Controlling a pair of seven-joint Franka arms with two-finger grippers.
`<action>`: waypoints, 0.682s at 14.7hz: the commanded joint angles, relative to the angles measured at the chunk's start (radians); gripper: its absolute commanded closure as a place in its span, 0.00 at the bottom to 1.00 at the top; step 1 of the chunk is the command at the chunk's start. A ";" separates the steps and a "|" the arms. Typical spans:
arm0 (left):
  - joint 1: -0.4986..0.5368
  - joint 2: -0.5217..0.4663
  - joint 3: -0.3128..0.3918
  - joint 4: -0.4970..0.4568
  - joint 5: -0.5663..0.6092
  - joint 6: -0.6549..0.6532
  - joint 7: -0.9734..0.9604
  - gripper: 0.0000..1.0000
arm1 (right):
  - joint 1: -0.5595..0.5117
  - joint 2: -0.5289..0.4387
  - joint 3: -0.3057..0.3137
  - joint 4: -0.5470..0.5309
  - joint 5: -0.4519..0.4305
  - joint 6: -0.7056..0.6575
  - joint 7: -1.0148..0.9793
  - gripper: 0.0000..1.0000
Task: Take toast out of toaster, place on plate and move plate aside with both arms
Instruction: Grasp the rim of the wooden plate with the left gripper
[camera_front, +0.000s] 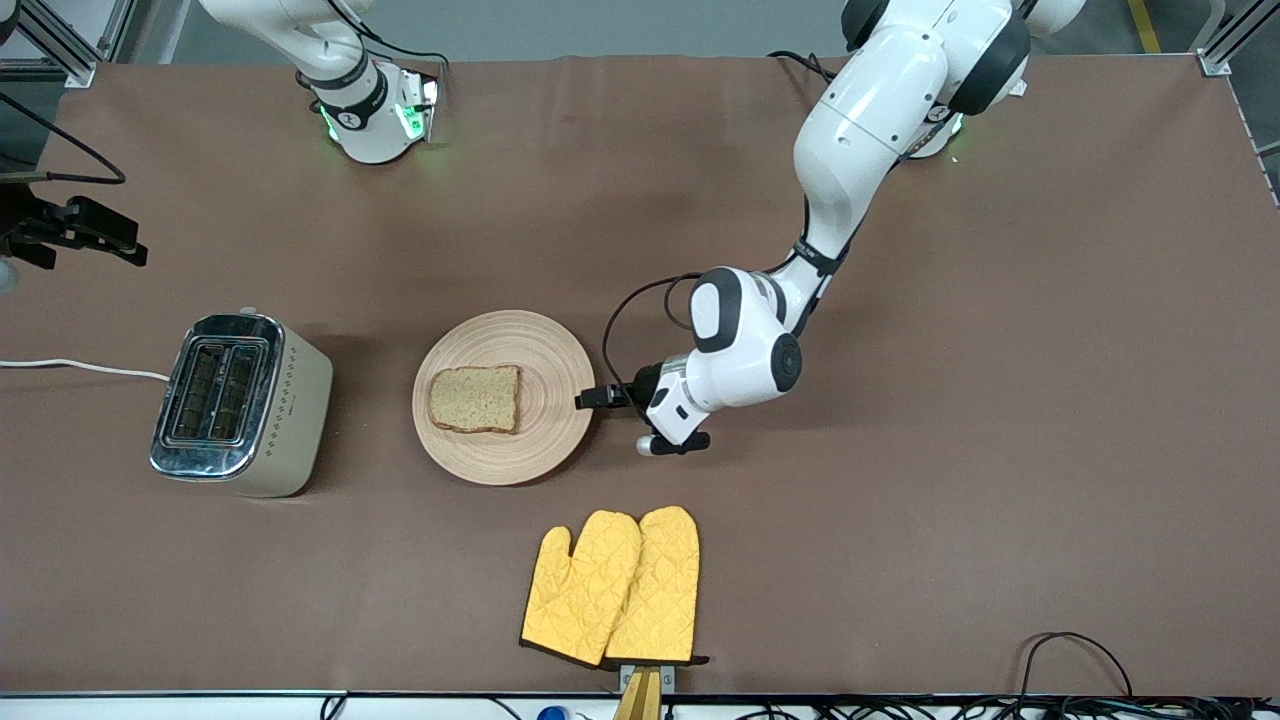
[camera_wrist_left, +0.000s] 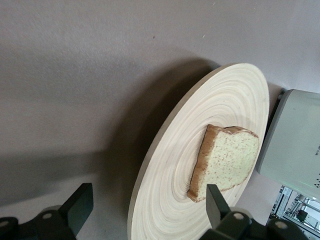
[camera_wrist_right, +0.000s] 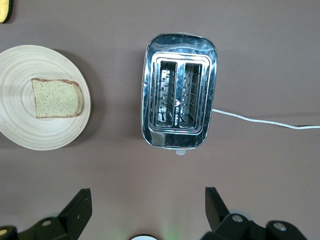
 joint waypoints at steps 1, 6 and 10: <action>0.007 0.032 -0.030 0.047 -0.026 0.023 0.030 0.01 | -0.011 0.007 0.003 0.021 -0.011 -0.014 -0.013 0.00; 0.002 0.071 -0.079 0.058 -0.026 0.097 0.059 0.18 | -0.009 0.007 0.005 0.026 -0.012 -0.014 -0.015 0.00; 0.002 0.083 -0.089 0.053 -0.033 0.117 0.174 0.76 | -0.012 0.008 0.003 0.026 -0.012 -0.016 -0.018 0.00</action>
